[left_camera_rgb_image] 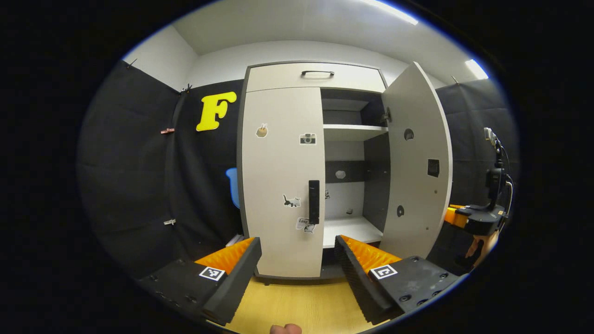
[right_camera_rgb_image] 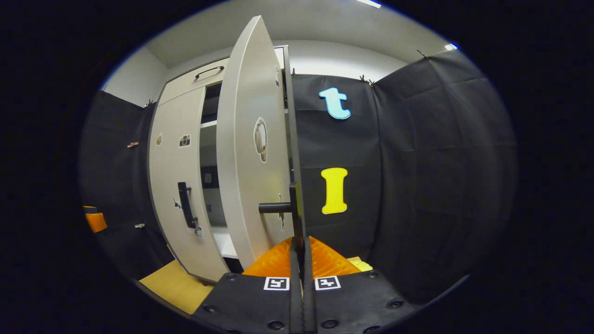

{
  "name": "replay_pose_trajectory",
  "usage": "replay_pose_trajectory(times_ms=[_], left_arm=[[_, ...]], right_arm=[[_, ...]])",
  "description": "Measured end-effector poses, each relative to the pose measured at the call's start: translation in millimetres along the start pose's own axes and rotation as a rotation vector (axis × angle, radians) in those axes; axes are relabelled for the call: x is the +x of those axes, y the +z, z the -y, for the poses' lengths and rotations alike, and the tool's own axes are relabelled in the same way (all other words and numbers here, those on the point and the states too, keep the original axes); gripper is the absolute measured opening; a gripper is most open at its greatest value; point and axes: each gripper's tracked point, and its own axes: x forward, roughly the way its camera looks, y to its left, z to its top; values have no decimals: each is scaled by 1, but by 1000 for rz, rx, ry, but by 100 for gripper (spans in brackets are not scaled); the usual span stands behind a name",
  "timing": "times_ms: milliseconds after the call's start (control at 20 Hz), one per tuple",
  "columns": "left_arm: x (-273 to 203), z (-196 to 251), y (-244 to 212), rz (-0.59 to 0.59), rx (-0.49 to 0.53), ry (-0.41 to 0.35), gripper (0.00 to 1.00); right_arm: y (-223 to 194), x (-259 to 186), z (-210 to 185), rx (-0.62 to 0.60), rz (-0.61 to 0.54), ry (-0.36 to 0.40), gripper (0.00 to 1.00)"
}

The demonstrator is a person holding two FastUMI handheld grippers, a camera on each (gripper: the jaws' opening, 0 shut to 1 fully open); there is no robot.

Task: Open the right door of the double-door shoe cabinet with the right hand, and open the left door with the left hand.

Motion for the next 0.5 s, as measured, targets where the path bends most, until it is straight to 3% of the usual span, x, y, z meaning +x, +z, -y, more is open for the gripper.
replay_pose_trajectory(times_ms=[150, 350, 400, 500], left_arm=[[6, 19, 6, 11, -18, -37, 98], [21, 37, 11, 17, -19, -62, 98], [26, 40, 11, 20, -13, -64, 98], [39, 46, 11, 24, -5, -73, 98]], right_arm=[[13, -3, -2, 35, 21, 58, 5], [20, -4, -1, 48, 30, 55, 6], [20, -5, 1, 65, 21, 49, 10], [18, -7, 1, 85, 8, 44, 7]])
